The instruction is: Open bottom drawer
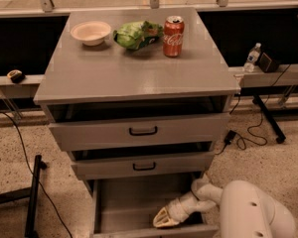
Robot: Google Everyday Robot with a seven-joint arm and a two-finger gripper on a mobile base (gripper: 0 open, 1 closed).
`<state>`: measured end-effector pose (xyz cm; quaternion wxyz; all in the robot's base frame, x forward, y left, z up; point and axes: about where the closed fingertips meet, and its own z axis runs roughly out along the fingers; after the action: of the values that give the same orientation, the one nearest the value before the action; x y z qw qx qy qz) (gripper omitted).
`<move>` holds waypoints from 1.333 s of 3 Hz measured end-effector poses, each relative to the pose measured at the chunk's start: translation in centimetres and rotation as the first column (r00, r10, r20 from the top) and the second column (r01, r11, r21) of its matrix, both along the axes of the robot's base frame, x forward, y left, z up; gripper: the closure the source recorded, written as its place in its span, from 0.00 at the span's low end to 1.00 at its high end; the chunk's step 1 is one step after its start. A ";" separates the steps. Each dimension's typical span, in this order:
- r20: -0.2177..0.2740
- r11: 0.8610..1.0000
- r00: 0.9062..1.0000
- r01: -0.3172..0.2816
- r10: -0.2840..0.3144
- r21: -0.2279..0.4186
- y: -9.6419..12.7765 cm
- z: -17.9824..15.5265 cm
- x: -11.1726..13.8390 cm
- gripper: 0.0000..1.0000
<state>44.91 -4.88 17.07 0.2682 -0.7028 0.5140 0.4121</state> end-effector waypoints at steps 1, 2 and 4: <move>-0.033 1.000 0.999 -0.004 0.005 0.007 -0.3 -0.1 -1.9 1.00; -0.073 1.000 0.997 0.008 -0.007 0.015 -0.8 -0.3 -4.1 1.00; -0.073 1.000 0.997 0.008 -0.007 0.015 -0.6 -0.3 -3.4 1.00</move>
Offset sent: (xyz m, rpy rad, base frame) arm -0.1326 -0.0300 -0.0076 0.0360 0.2027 -0.0506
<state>41.53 -5.50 16.82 0.2561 -0.6835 0.5228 0.4403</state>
